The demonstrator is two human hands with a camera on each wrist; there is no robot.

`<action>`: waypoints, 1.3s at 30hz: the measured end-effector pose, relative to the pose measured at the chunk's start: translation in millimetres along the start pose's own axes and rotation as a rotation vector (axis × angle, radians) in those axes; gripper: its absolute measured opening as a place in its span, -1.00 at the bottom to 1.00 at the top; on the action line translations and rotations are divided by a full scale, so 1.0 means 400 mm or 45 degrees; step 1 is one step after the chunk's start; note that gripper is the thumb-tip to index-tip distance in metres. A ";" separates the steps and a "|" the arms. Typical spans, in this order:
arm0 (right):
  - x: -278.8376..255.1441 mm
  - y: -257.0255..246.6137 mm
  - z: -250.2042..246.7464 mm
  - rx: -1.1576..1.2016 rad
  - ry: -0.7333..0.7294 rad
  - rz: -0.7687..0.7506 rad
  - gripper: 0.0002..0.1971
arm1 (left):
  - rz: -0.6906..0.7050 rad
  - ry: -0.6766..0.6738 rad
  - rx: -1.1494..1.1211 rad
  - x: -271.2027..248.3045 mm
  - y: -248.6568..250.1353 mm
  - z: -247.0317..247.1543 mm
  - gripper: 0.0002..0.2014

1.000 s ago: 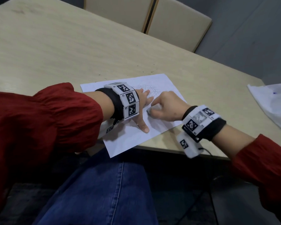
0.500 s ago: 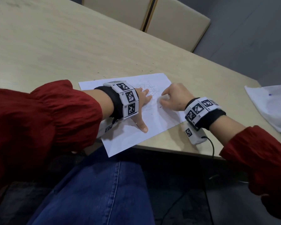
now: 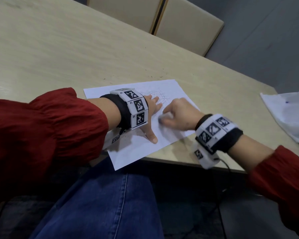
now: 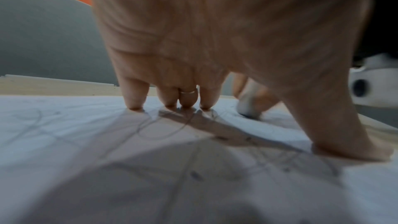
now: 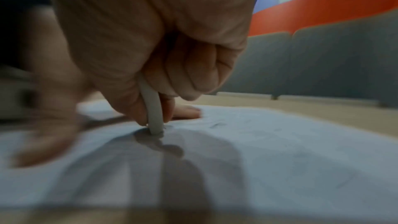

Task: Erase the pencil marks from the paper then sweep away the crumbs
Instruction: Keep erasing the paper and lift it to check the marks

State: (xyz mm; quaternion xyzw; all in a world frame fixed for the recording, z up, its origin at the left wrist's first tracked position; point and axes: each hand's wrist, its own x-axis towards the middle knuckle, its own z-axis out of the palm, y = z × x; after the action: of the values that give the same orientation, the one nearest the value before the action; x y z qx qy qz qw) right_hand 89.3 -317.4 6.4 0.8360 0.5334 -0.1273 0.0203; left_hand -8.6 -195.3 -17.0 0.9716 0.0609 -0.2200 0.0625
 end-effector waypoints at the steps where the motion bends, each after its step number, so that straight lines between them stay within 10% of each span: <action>1: -0.020 -0.019 0.005 0.023 -0.042 -0.046 -0.64 | 0.004 0.003 0.011 -0.001 0.000 -0.002 0.33; 8: 0.019 0.161 -0.046 -0.149 0.077 0.238 -0.61 | -0.020 -0.017 0.028 -0.005 0.007 -0.011 0.32; 13: -0.024 0.034 -0.004 -0.112 -0.033 -0.052 -0.59 | -0.017 -0.012 0.034 0.005 0.000 -0.005 0.33; 20: -0.009 0.145 -0.036 -0.178 0.061 0.249 -0.60 | -0.030 -0.019 0.006 0.008 0.005 -0.008 0.38; 25: -0.039 0.032 -0.009 -0.052 -0.050 0.028 -0.56 | -0.038 -0.037 0.031 0.001 0.016 -0.015 0.34; 28: -0.032 0.092 -0.008 0.068 -0.009 0.179 -0.81 | -0.029 -0.029 0.009 -0.004 0.018 -0.018 0.34; 32: -0.004 0.206 -0.042 -0.054 0.093 0.396 -0.68 | -0.030 -0.036 0.024 -0.013 0.022 -0.024 0.32; 39: -0.010 0.078 -0.005 0.049 -0.015 0.104 -0.73 | -0.020 0.012 -0.032 -0.010 0.014 -0.015 0.34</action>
State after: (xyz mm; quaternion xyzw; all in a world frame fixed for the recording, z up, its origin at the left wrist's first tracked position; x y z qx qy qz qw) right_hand 116.2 -334.0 6.2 0.8565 0.4963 -0.1416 0.0124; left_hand -9.0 -200.2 -9.1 0.9712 0.0716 -0.2153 0.0726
